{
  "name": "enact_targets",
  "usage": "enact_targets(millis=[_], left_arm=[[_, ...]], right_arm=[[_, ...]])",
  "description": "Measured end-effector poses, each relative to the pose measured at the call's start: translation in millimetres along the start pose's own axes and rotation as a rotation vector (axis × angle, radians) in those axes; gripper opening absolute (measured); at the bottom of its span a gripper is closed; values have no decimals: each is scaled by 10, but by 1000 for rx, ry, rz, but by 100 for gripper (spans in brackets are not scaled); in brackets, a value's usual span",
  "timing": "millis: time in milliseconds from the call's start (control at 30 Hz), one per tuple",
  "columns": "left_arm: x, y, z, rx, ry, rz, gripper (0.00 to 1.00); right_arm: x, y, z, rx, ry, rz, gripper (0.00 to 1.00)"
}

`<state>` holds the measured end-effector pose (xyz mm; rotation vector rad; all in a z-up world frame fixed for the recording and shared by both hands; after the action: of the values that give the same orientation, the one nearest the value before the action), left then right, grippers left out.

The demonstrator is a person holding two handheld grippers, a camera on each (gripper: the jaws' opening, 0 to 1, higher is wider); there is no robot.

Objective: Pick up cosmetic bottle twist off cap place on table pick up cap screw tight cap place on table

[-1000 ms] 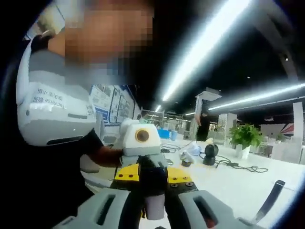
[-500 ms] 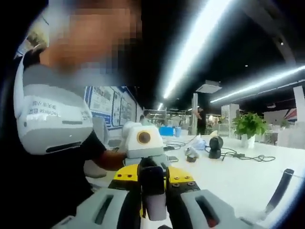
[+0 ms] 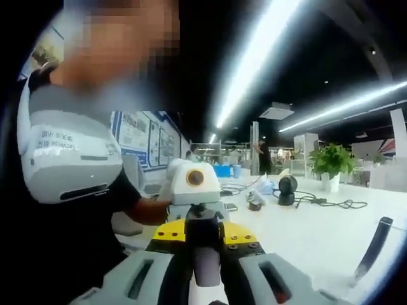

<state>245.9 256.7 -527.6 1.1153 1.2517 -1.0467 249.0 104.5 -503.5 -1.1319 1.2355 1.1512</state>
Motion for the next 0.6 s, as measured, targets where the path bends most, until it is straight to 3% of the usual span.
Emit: enact_targets(millis=[600], left_arm=[[24,24,10,-15,20,-19,9]], right_arm=[[33,-18,-10,16,-14,-34,11]])
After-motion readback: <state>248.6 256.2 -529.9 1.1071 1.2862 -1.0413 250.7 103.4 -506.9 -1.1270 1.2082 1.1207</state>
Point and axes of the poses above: the point that each gripper's makers call its tool centre point, and the gripper's own axes: z roughly forward along the fingers, y roughly to its left, x roughly out of its underside, the point moved 10 cm from there along -z, roughly backward along the fingers, and after that the axes turned 1 degree about z, right-handed, at the moved point
